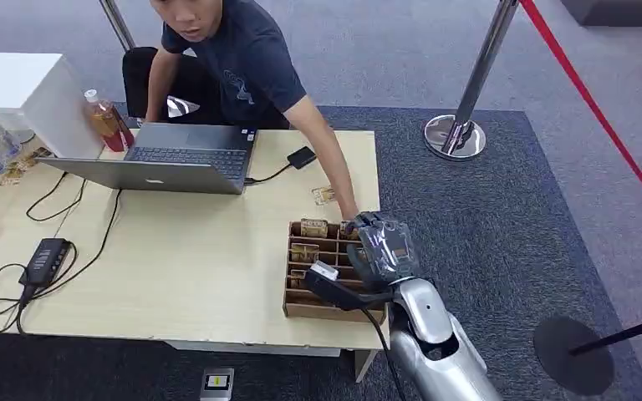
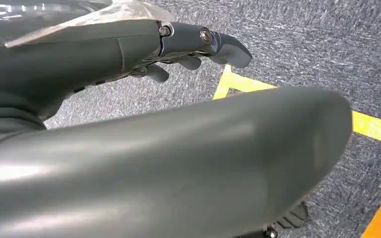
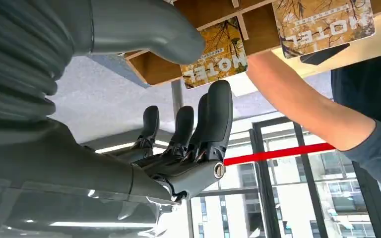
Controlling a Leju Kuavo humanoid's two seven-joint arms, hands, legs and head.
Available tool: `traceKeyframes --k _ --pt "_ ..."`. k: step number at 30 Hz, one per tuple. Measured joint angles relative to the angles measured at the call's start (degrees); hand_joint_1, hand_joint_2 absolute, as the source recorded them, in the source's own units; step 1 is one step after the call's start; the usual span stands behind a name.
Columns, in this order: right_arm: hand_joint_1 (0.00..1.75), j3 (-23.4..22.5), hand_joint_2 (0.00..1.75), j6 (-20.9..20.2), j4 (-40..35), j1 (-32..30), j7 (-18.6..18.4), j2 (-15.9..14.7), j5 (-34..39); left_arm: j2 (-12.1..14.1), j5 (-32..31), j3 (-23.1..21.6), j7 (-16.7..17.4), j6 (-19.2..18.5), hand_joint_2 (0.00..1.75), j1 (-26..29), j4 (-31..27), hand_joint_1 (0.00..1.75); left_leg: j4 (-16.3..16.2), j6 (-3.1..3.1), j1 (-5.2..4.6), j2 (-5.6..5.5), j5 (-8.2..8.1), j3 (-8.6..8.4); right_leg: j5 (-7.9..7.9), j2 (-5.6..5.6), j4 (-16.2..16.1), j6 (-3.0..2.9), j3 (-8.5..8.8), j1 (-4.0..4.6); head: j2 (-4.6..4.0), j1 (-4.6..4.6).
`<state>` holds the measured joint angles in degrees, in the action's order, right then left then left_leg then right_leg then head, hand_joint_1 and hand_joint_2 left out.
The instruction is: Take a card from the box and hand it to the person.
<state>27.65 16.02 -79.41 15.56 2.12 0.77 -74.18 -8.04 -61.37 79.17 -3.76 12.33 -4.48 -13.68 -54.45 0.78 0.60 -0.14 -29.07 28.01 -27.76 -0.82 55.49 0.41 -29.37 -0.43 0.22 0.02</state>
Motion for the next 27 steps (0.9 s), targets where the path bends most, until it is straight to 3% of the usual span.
traceKeyframes --k 27 --pt "0.93 0.0 1.75 0.0 0.0 0.1 0.0 0.0 0.0 0.0 0.0 0.0 0.0 0.0 0.00 0.0 0.0 0.00 0.0 0.00 0.00 0.00 0.00 0.01 0.00 0.00 0.0 0.00 0.00 0.00 0.00 0.00"
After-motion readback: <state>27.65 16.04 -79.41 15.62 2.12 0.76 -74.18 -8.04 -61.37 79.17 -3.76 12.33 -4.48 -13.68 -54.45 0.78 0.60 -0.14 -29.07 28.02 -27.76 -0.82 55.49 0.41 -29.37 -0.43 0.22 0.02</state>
